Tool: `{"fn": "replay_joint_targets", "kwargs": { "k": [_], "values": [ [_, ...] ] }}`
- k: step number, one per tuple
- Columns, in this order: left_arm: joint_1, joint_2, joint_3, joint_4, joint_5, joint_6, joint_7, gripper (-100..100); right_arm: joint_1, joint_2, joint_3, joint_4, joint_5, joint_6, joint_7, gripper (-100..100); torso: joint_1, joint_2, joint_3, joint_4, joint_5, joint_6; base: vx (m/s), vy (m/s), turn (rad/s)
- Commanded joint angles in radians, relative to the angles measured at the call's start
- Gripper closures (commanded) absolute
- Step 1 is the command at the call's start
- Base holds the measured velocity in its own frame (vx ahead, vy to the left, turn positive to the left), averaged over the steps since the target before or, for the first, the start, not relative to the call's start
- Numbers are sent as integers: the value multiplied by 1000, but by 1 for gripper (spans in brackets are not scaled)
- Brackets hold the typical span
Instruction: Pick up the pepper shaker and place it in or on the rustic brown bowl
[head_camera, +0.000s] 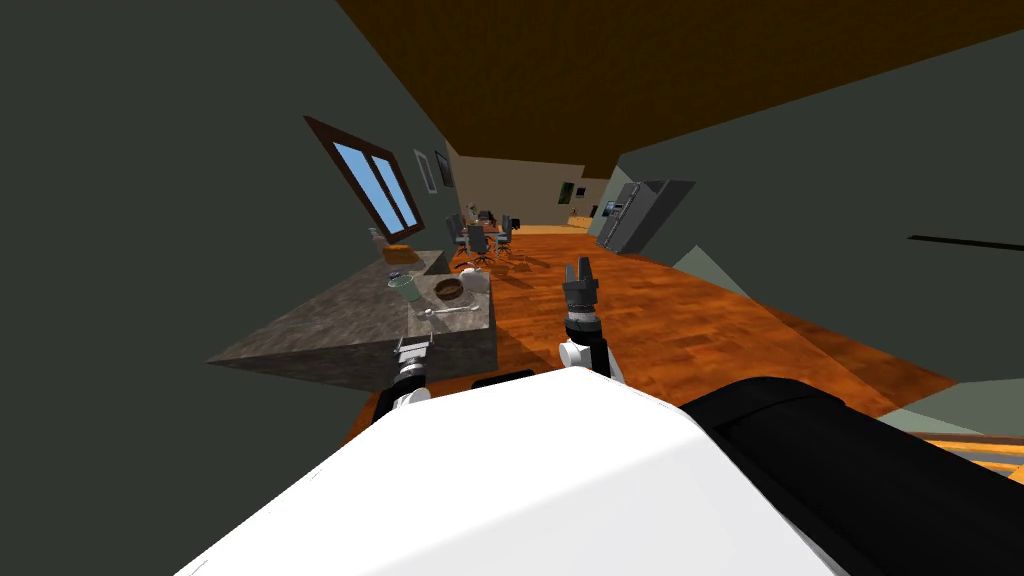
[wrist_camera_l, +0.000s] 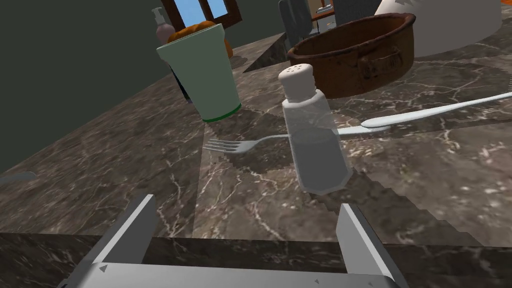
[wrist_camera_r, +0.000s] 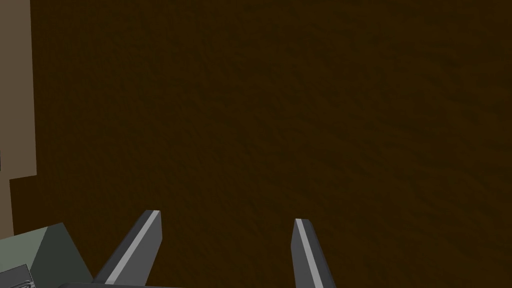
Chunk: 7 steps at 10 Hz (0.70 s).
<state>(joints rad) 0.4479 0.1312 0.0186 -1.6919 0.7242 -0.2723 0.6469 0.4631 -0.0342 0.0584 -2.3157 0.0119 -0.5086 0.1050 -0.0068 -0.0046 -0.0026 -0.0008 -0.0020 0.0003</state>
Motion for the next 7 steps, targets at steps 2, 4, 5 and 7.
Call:
{"fn": "replay_joint_targets", "kwargs": {
  "k": [2, 4, 5, 7],
  "values": [
    [-33, -2, 15, 37, 61, 25, 37, -100, 0, 0, 0, 0, 0, 0, 0, 0, 1, -1, 0, 0, 0, 0, 49, -81, 74],
    [-54, -3, 27, 54, 102, 45, 57, -100, 0, 0, 0, 0, 0, 0, 0, 0, 3, -2, -1, 0, 1, 0, 61, -63, 58],
    [-65, -4, 33, 60, 120, 54, 66, -100, 0, 0, 0, 0, 0, 0, 0, 0, 4, -2, -1, 0, 1, 0, 56, -39, 47],
    [-94, -6, 48, 73, 164, 78, 86, -100, 0, 0, 0, 0, 0, 0, 0, 0, 6, -2, -1, -1, 1, 0, 87, -29, 43]
  ]
}}
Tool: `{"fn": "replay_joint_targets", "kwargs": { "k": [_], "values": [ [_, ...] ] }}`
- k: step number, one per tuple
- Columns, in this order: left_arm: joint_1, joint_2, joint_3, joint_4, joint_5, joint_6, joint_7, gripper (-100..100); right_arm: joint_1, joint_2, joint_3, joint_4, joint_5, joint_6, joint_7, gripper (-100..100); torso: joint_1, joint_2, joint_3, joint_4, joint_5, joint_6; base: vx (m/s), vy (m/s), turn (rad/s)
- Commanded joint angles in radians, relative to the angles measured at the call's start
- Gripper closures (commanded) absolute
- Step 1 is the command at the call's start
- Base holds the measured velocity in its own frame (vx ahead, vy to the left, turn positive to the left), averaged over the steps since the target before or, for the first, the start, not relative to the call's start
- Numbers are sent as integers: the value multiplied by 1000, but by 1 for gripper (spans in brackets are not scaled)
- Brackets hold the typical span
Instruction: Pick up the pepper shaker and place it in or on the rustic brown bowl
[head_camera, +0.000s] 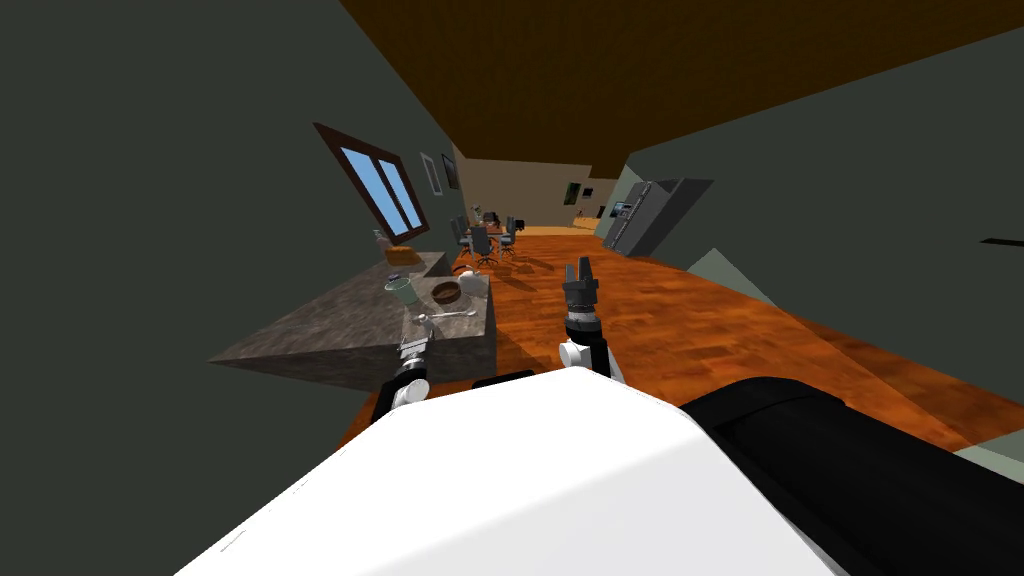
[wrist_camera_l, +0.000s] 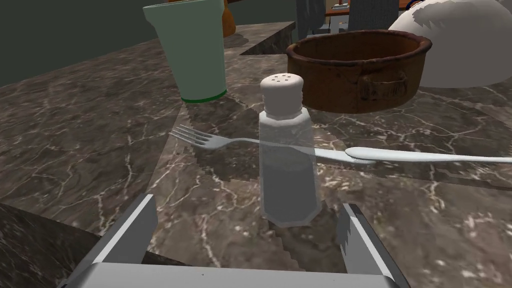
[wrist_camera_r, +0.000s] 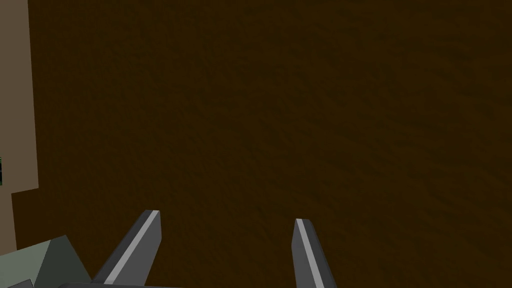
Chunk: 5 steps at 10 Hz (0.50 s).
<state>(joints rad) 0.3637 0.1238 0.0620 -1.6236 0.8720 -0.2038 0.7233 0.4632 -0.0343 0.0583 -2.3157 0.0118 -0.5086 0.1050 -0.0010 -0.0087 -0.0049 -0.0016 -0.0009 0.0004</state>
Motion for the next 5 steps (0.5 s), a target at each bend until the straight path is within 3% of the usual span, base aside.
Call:
{"fn": "replay_joint_targets", "kwargs": {
  "k": [1, 2, 3, 4, 5],
  "values": [
    [-26, 0, 13, 9, 36, 21, 17, -100, 0, 0, 0, 0, 0, 0, 0, 0, 0, 0, 0, 0, 0, 0, 122, -35, 45],
    [-41, -2, 16, 9, 49, 30, 21, -100, 0, 0, 0, 0, 0, 0, 0, 0, 0, -1, -1, 0, 0, 0, 155, -35, -5],
    [-29, -3, 11, 8, 38, 21, 17, -100, 0, 0, 0, 0, 0, 0, 0, 0, 0, -3, -2, -1, 0, 0, 74, -15, -3],
    [-31, -3, 11, 7, 39, 22, 18, 0, 0, 0, 0, 0, 0, 0, 0, 0, 1, 0, 0, 0, 0, 0, 13, -3, 2],
    [-35, -19, 26, 7, 75, 10, -28, -100, 0, 0, 0, 0, 0, 0, 0, 0, 2, 4, 2, 1, 0, 0, -11, 26, -222]
  ]
}}
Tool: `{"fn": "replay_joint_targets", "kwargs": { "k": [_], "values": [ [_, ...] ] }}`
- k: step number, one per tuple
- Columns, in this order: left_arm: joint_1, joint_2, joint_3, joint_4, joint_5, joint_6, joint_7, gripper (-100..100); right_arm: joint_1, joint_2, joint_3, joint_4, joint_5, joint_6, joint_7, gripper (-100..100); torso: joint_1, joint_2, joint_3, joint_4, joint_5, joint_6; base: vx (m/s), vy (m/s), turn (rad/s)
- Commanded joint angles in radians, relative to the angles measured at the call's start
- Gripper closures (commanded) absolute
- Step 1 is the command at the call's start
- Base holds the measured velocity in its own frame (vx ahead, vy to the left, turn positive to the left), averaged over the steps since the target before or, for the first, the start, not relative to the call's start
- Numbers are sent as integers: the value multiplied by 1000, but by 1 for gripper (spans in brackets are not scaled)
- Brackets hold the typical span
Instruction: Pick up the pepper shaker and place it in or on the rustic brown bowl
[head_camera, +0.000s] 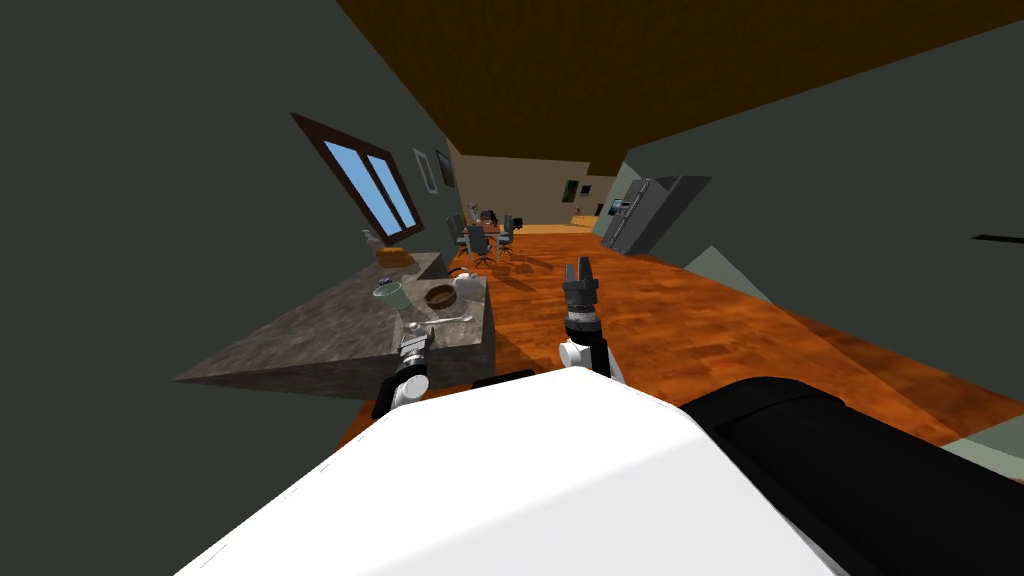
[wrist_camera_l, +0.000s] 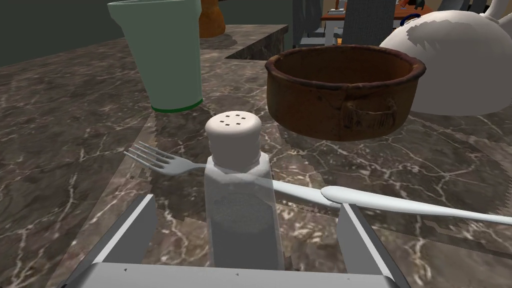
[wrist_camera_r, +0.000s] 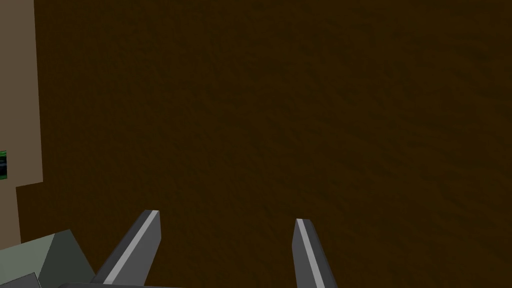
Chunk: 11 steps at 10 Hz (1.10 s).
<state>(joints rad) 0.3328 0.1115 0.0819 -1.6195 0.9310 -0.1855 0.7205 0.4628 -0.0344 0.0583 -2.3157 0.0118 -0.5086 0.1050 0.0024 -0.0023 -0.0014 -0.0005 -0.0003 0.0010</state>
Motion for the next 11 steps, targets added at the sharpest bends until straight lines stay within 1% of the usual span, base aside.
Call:
{"fn": "replay_joint_targets", "kwargs": {
  "k": [1, 2, 3, 4, 5, 6, 8, 9, 10, 11],
  "values": [
    [-9, -23, 21, 3, 50, -21, -50, -100, 0, 0, 0, 0, 0, 0, 0, 0, 0, 0, 0, 0, 0, 0, -48, 64, -400],
    [-9, -23, 21, 3, 52, -21, -71, -100, 0, 0, 0, 0, 0, 0, 0, 0, 2, 3, 2, 1, 0, 0, -59, 69, -84],
    [-13, -40, 36, 3, 89, -34, -104, -100, 0, 0, 0, 0, 0, 0, 0, 0, 3, 4, 2, 1, 1, -1, -54, 57, -146],
    [-13, -40, 36, 3, 89, -34, -117, -100, 0, 0, 0, 0, 0, 0, 0, 0, 3, 4, 2, 1, 1, 0, -38, 41, -111],
    [-18, -56, 51, 2, 125, -47, -154, -100, 0, 0, 0, 0, 0, 0, 0, 0, 2, 3, 2, 1, 1, -1, -46, 33, -196],
    [-18, -56, 51, 2, 125, -47, -163, -100, 0, 0, 0, 0, 0, 0, 0, 0, 1, 3, 2, 1, 0, 0, -39, 34, -135],
    [-27, -88, 81, 2, 193, -72, -231, -100, 0, 0, 0, 0, 0, 0, 0, 0, 2, 3, 2, 1, 0, 0, -53, 58, -264],
    [-27, -88, 81, 2, 197, -72, -255, -100, 0, 0, 0, 0, 0, 0, 0, 0, 3, 4, 2, 1, 1, 0, -56, 50, -103],
    [-31, -105, 96, 2, 233, -85, -285, -100, 0, 0, 0, 0, 0, 0, 0, 0, 2, 4, 2, 1, 1, -1, -44, 42, -204],
    [-31, -105, 96, 2, 233, -85, -301, -100, 0, 0, 0, 0, 0, 0, 0, 0, 2, 3, 2, 1, 1, 0, -33, 33, -100]
  ]
}}
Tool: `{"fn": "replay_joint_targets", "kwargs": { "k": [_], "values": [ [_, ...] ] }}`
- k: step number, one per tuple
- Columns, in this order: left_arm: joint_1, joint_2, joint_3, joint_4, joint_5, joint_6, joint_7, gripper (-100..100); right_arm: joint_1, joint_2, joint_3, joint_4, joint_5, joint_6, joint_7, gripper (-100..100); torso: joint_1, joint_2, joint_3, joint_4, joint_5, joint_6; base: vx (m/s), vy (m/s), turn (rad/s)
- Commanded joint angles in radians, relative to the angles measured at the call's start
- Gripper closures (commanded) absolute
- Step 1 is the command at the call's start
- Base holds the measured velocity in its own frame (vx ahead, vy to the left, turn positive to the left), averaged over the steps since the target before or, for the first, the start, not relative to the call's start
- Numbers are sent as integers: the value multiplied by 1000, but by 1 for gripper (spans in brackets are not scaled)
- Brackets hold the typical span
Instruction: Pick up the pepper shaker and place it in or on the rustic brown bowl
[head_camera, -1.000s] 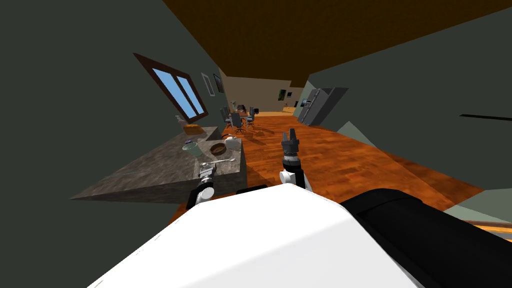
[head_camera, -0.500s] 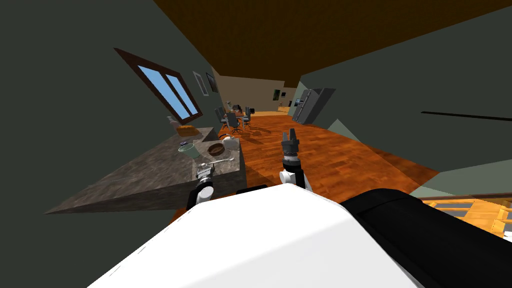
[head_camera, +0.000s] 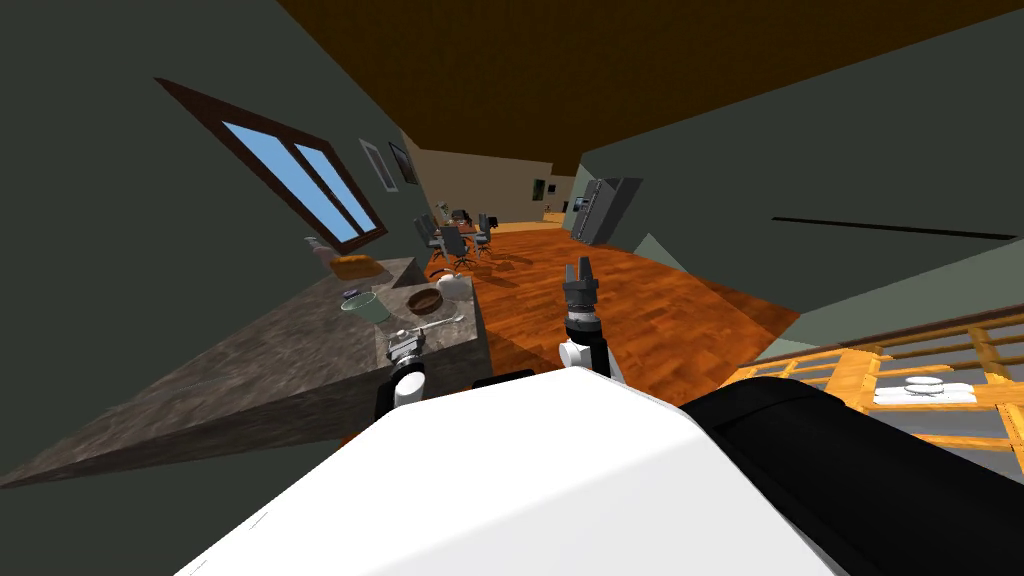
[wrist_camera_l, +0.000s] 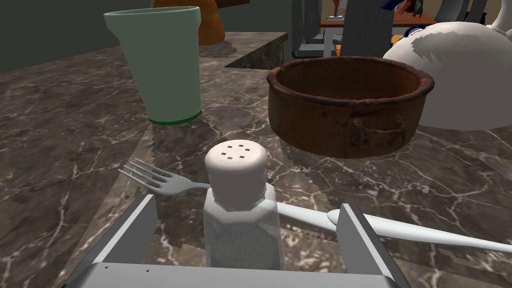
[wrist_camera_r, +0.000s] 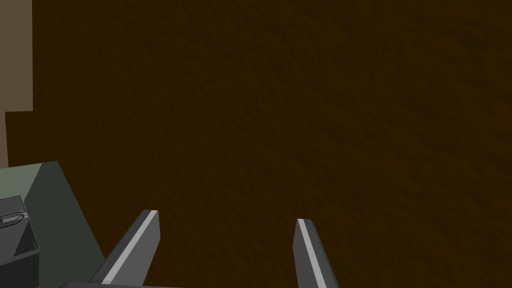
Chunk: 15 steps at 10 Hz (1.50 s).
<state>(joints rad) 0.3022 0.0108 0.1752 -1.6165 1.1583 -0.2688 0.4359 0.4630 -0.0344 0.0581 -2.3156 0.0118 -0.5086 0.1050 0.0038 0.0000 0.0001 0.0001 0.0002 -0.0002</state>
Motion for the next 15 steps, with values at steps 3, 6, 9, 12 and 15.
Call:
{"fn": "replay_joint_targets", "kwargs": {
  "k": [3, 6, 9, 12, 15],
  "values": [
    [-10, -36, 33, -2, 78, -26, -100, -100, 0, 0, 0, 0, 0, 0, 0, 0, 0, 0, 0, 0, 0, 0, -40, 32, -180],
    [-14, -53, 48, -2, 114, -39, -154, -100, 0, 0, 0, 0, 0, 0, 0, 0, 1, 1, 0, 0, 0, 0, -46, 37, -125],
    [-13, -50, 45, -1, 109, -39, -144, 100, 0, 0, 0, 0, 0, 0, 0, 0, -2, -2, -1, 0, 0, 0, -5, 4, -7],
    [-14, -51, 45, -1, 109, -39, -144, 100, 0, 0, 0, 0, 0, 0, 0, 0, -2, -3, -2, -1, -1, 0, 0, 0, 0],
    [-5, -20, 18, -1, 42, -14, -76, 100, 0, 0, 0, 0, 0, 0, 0, 0, -3, -4, -3, -1, -1, -2, 35, -28, 168]
  ]
}}
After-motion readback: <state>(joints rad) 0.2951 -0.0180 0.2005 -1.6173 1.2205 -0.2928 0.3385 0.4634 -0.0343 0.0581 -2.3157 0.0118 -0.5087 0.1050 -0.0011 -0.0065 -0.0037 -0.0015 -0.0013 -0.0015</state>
